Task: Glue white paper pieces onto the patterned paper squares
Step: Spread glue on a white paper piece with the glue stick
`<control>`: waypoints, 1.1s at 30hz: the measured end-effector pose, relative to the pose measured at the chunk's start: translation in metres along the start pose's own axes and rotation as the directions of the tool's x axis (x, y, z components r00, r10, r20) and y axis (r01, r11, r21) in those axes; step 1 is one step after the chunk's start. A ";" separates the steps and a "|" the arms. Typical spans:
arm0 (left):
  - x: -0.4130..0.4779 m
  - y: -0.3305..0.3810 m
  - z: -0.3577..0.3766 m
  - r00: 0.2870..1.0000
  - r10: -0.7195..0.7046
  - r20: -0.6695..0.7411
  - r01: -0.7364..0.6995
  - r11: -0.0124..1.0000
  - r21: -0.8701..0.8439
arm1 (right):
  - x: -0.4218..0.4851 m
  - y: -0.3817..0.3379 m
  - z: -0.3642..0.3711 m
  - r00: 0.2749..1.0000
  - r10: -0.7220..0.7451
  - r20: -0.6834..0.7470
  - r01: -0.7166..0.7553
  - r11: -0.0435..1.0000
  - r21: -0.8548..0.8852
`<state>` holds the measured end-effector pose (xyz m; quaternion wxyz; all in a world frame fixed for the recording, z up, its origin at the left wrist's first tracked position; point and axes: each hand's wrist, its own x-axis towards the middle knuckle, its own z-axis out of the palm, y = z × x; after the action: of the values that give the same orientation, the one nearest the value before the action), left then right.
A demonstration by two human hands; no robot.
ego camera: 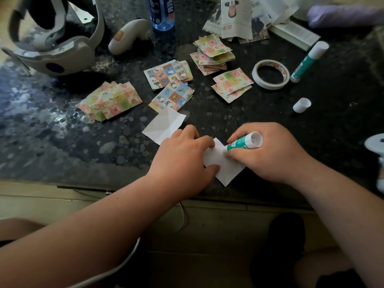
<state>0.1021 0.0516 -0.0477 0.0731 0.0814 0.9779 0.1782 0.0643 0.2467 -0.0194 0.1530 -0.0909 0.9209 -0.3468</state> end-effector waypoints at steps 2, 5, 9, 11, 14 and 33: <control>0.000 0.000 0.000 1.000 -0.003 0.003 0.003 1.000 0.001 | -0.001 0.000 -0.003 0.999 0.031 0.019 -0.030 0.999 -0.038; 0.000 0.002 -0.001 1.000 -0.008 -0.002 0.008 1.000 0.018 | -0.001 0.000 -0.005 0.998 0.054 0.015 -0.053 0.998 -0.043; -0.002 0.008 0.000 1.000 -0.003 -0.031 0.005 0.998 0.070 | -0.004 0.000 -0.004 1.000 0.023 0.000 -0.023 1.000 -0.002; -0.002 0.009 0.001 1.000 -0.003 -0.031 0.006 0.996 0.094 | -0.005 0.001 -0.004 1.000 0.019 0.007 -0.019 1.000 0.007; -0.001 0.009 0.001 1.000 -0.014 -0.023 0.016 0.996 0.091 | -0.007 0.003 -0.007 0.999 0.031 0.018 -0.031 0.999 -0.012; 0.001 0.011 -0.001 0.998 -0.050 0.034 0.047 0.995 0.087 | -0.016 0.004 -0.015 0.995 0.079 0.063 -0.075 0.995 -0.072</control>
<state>0.1024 0.0617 -0.0423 0.0918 0.0639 0.9849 0.1325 0.0733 0.2635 -0.0080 0.1933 -0.0719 0.9296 -0.3053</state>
